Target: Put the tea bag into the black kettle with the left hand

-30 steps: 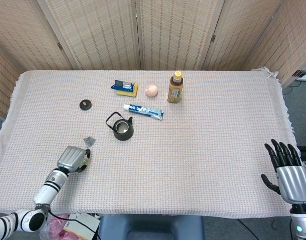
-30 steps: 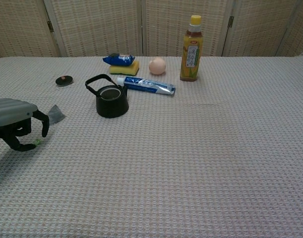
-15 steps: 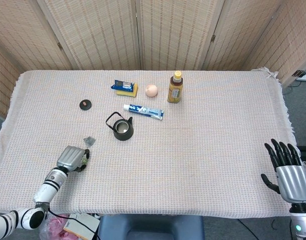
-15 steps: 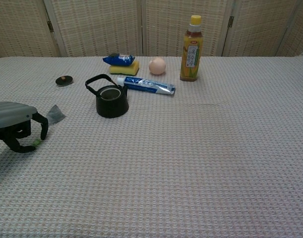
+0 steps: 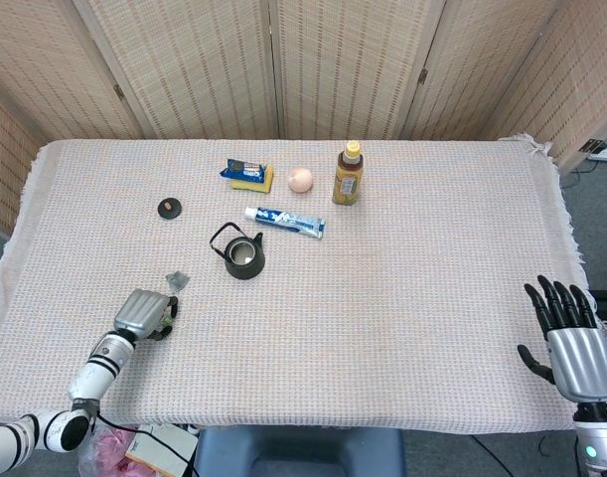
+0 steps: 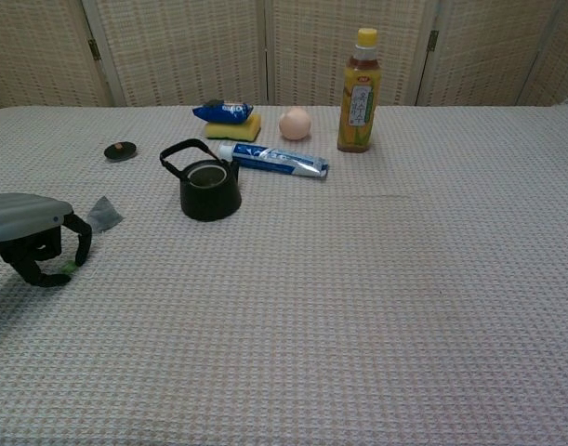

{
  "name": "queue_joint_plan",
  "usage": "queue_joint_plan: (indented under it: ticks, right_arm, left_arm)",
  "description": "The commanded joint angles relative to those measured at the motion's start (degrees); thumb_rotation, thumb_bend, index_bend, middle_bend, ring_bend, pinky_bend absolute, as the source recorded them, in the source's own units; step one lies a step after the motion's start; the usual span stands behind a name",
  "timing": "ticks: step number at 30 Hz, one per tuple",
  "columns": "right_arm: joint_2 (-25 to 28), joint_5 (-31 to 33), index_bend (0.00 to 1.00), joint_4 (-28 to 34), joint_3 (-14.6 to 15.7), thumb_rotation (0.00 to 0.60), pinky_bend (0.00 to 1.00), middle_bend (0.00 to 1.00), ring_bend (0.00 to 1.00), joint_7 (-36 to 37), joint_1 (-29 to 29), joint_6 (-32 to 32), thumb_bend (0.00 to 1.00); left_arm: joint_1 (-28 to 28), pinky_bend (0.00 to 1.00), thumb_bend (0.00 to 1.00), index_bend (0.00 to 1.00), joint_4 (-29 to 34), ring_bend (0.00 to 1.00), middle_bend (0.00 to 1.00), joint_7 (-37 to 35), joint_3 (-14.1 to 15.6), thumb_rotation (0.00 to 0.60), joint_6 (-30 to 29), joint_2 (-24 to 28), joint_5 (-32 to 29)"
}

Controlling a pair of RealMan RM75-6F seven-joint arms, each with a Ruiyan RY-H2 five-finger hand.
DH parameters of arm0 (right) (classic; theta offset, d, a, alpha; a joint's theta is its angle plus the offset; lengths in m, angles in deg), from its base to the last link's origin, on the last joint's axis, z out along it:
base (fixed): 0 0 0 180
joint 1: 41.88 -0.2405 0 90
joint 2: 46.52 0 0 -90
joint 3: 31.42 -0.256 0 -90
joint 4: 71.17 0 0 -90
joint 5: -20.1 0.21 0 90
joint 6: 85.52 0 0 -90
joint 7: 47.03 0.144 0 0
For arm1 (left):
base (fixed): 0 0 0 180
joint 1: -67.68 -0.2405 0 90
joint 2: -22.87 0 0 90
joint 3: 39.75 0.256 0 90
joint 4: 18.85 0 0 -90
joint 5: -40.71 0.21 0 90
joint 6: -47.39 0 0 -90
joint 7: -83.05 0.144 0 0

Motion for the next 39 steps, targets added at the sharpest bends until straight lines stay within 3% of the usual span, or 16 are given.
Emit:
queue_joint_plan:
  ticks: [1, 25, 31, 39]
  right_arm:
    - [-0.02, 0.04, 0.0, 0.0, 0.01, 0.6, 0.0, 0.0, 0.0, -0.08, 0.0, 0.02, 0.18]
    - [-0.4, 0.51, 0.0, 0.08, 0.07, 0.6, 0.0, 0.0, 0.0, -1.1, -0.42, 0.76, 0.18]
    - [-0.36, 0.44, 0.0, 0.12, 0.1, 0.6, 0.0, 0.0, 0.0, -1.01, -0.44, 0.68, 0.18]
    - [0.36, 0.22, 0.0, 0.17, 0.04, 0.6, 0.0, 0.0, 0.0, 0.76, -0.19, 0.0, 0.18]
  left_arm:
    - [0.06, 1.0, 0.36, 0.52, -0.35, 1.0, 1.0, -0.52, 0.01, 0.6, 0.12, -0.08, 0.25]
    - [-0.27, 1.0, 0.36, 0.56, 1.09, 1.0, 1.0, -0.76, 0.39, 0.6, -0.73, 1.9, 0.71]
    - [-0.44, 1.0, 0.36, 0.56, 5.36, 1.0, 1.0, 2.54, -0.1, 0.6, -2.98, 4.88, -0.27]
    - [0.16, 1.0, 0.36, 0.55, 19.01, 1.0, 1.0, 11.24, -1.92, 0.6, -7.44, 13.21, -4.55]
